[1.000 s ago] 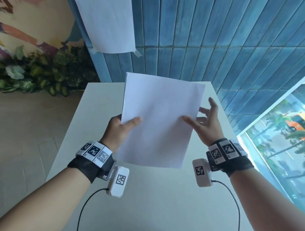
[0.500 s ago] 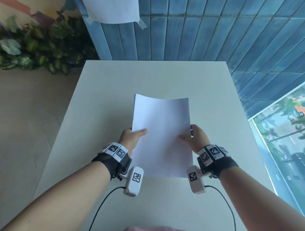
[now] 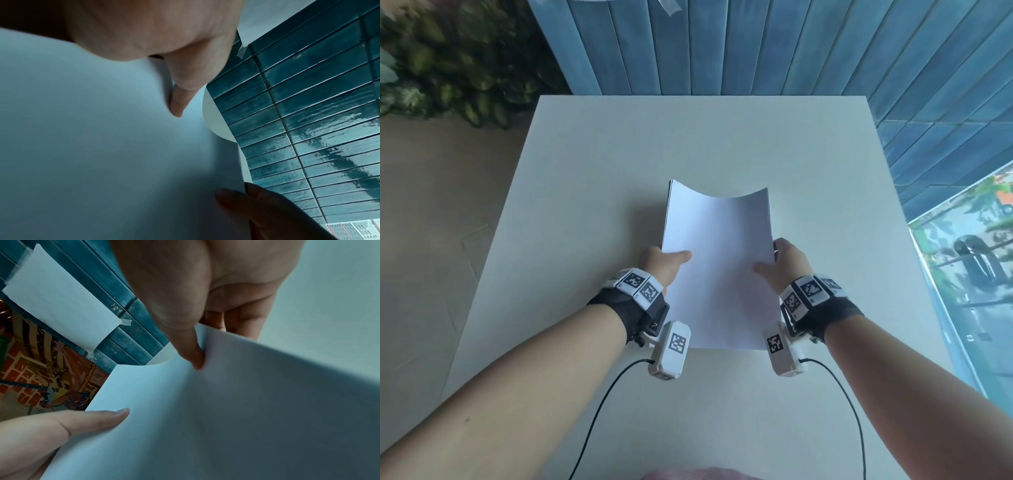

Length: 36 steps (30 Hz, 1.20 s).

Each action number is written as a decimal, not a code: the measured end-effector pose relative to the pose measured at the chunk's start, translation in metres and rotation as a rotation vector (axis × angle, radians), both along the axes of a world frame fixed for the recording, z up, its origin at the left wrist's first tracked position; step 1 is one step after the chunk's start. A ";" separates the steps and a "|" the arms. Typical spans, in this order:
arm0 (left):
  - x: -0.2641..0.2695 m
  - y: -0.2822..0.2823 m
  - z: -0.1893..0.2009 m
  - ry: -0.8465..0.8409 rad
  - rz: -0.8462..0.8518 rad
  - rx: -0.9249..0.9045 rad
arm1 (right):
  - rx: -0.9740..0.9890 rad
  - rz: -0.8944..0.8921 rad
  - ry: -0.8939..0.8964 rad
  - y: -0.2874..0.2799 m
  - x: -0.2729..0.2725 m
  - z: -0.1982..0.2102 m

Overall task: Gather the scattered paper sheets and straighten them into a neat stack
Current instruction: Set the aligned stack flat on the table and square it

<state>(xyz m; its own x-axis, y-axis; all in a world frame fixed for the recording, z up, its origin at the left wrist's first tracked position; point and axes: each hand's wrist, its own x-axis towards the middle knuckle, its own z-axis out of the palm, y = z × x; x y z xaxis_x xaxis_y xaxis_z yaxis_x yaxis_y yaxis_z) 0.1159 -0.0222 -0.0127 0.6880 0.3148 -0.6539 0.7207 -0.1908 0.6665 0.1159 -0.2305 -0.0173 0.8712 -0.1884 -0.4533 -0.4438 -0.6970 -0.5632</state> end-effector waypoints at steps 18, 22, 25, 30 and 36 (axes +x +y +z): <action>0.005 0.013 -0.004 -0.033 -0.282 0.389 | -0.067 -0.101 0.044 0.002 0.001 0.002; 0.007 0.016 -0.008 -0.076 -0.341 0.446 | -0.085 -0.106 0.039 0.002 0.001 0.002; 0.009 0.022 -0.012 -0.084 -0.420 0.520 | -0.118 -0.087 0.022 0.001 0.002 0.002; 0.015 0.032 -0.011 -0.142 -0.504 0.598 | -0.147 -0.087 0.018 0.002 0.002 0.002; 0.019 0.037 -0.012 -0.153 -0.478 0.588 | -0.164 -0.089 0.038 0.004 0.002 0.004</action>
<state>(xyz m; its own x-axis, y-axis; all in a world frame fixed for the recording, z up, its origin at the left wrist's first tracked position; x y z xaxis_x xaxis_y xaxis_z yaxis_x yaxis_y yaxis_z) 0.1347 0.0144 -0.0250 0.9056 0.2271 -0.3583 0.3794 -0.8113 0.4448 0.1181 -0.2267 -0.0132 0.8308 -0.3383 -0.4420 -0.5265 -0.7352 -0.4269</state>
